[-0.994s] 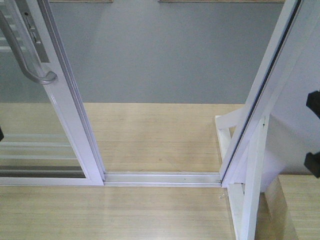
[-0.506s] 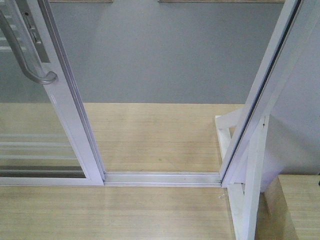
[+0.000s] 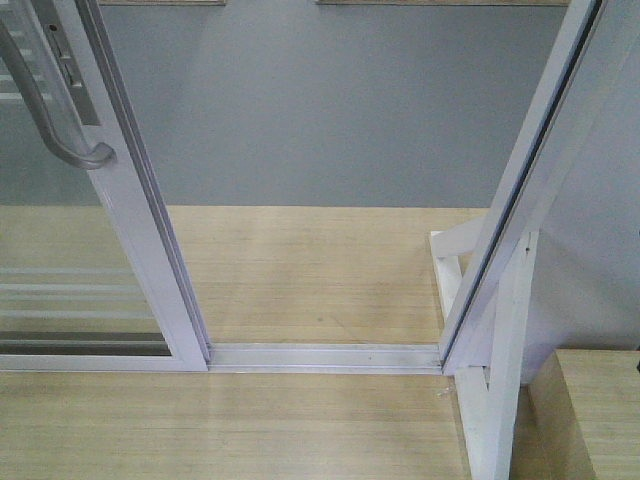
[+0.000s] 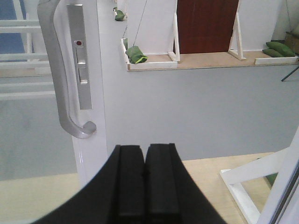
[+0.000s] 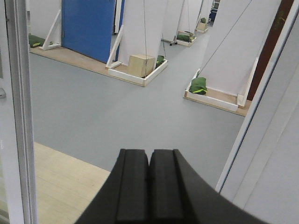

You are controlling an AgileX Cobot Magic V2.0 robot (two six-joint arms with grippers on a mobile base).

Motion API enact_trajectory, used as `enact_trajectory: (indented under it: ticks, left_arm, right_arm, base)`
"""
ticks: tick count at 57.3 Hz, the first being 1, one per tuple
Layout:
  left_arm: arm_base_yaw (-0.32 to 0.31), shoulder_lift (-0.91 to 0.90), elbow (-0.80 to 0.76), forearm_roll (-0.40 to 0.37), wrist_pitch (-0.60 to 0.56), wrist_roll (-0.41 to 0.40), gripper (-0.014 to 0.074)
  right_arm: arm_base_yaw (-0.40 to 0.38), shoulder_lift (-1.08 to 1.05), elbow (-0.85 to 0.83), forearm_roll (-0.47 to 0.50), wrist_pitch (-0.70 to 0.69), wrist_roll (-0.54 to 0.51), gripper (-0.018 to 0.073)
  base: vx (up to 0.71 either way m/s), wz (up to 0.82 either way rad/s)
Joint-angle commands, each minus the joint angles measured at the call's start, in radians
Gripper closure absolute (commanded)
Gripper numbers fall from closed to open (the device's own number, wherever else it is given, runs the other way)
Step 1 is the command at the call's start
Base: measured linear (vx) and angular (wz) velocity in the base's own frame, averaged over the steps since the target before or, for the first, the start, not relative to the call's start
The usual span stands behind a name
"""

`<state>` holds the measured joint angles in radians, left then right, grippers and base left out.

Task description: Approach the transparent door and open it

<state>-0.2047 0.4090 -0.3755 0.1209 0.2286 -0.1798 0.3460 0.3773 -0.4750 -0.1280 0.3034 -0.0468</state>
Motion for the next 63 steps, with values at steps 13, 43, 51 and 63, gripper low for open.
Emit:
enact_trajectory:
  ticks: [13, 43, 51, 63]
  left_arm:
    - [-0.005, 0.006, -0.023, -0.036, -0.082, 0.145, 0.0602]
    - [-0.005, -0.153, 0.126, 0.019, -0.079, 0.189, 0.0602]
    - [-0.005, -0.293, 0.279, 0.016, -0.087, 0.15, 0.0602]
    - [-0.005, -0.441, 0.437, 0.017, -0.139, 0.053, 0.0602]
  right_arm:
    - [-0.006, 0.006, -0.028, -0.005, -0.078, -0.003, 0.0559]
    - [-0.006, 0.006, -0.028, -0.005, -0.076, -0.003, 0.0559]
    - [-0.006, 0.006, -0.028, -0.005, -0.076, -0.003, 0.0559]
    - [-0.006, 0.006, -0.028, -0.005, -0.076, -0.003, 0.0559]
  base:
    - [0.0, 0.0]
    - [0.0, 0.0]
    - [0.0, 0.0]
    - [0.0, 0.0]
